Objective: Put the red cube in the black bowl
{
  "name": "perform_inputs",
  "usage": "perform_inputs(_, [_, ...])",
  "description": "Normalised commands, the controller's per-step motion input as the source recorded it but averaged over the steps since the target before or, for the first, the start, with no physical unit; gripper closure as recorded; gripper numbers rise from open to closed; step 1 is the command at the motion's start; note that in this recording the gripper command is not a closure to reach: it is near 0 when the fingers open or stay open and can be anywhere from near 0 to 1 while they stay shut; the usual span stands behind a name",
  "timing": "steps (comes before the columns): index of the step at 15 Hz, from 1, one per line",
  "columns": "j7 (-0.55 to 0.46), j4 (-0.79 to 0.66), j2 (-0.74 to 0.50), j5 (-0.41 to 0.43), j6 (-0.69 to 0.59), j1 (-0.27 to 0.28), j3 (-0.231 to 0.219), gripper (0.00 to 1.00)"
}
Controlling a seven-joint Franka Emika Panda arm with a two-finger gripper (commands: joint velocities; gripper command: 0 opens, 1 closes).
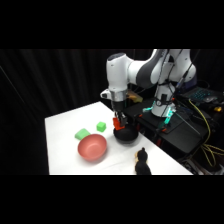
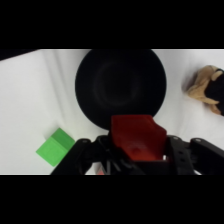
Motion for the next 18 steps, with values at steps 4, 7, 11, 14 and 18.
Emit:
perform_inputs(4, [-0.28,-0.27,-0.06,0.255,0.26,-0.061,0.083,1.00])
perform_inputs(7, [-0.27,-0.13,-0.05,0.239,0.11,-0.057,0.085,1.00])
perform_inputs(11, [-0.26,0.16,0.22,0.124,0.11,-0.105,0.020,0.00])
perform_inputs(14, [-0.19,0.30,0.22,0.020,0.00,-0.098,-0.011,0.00])
perform_inputs(18, [-0.12,0.25,-0.15,-0.134,-0.37,-0.027,-0.011,0.00])
